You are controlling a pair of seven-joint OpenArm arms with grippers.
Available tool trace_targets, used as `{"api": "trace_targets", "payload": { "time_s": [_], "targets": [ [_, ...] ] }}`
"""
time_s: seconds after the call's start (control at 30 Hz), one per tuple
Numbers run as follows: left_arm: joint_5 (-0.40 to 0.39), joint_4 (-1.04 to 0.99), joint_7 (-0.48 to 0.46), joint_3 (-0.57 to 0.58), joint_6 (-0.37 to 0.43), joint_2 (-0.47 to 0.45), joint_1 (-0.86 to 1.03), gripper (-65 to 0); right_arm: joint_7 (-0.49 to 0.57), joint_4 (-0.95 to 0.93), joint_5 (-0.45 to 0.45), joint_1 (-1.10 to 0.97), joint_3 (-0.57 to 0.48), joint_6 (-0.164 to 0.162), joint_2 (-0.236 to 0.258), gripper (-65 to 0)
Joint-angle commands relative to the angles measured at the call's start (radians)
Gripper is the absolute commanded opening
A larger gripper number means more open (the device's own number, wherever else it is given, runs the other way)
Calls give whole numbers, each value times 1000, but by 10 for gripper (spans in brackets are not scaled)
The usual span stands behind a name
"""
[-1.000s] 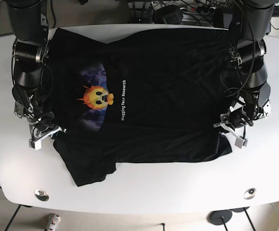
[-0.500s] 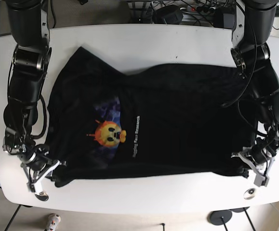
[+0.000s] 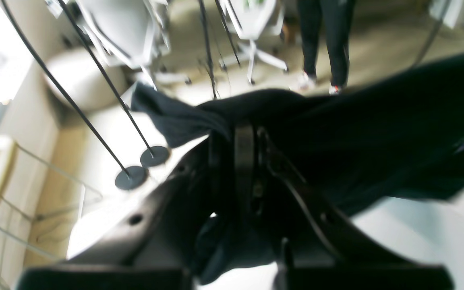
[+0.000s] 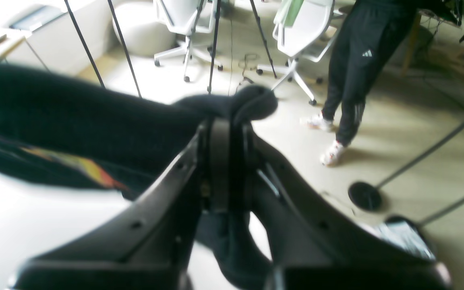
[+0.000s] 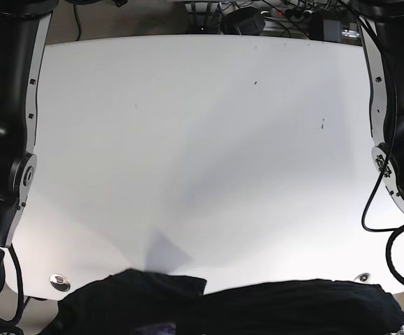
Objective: Fold the T-shirt properly
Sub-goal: 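Lift the hem with both grippers and fold it over toward the collar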
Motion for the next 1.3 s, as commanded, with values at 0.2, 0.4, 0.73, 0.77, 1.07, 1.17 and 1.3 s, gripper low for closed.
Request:
{"api": "trace_targets", "payload": {
  "time_s": [0.2, 0.4, 0.73, 0.77, 1.07, 1.17, 1.3],
  "targets": [
    [-9, 176, 16, -87, -4, -23, 293, -650, -133, 400, 2, -328, 152, 0, -26, -629],
    [-11, 324, 14, -203, -5, 5, 720, -650, -122, 573, 2, -794, 298, 6, -92, -629],
    [-9, 459, 16, -343, -84, 75, 1182, -650, -122, 811, 2, -1293, 387, 46, -138, -629],
    [-9, 465, 16, -349, -84, 75, 1198, -650, -124, 831, 2, -1318, 388, 46, -138, -629],
    [-6, 546, 16, -370, -84, 71, 1344, -650, -122, 889, 2, -1491, 388, 46, -141, -626],
    [-8, 549, 18, -370, -84, 69, 1384, -599, -122, 891, 2, -1536, 388, 46, -141, -621],
    [-9, 549, 108, -433, -84, 71, 1403, -232, -118, 929, 4, -1614, 408, 46, -143, -314]
  ]
}}
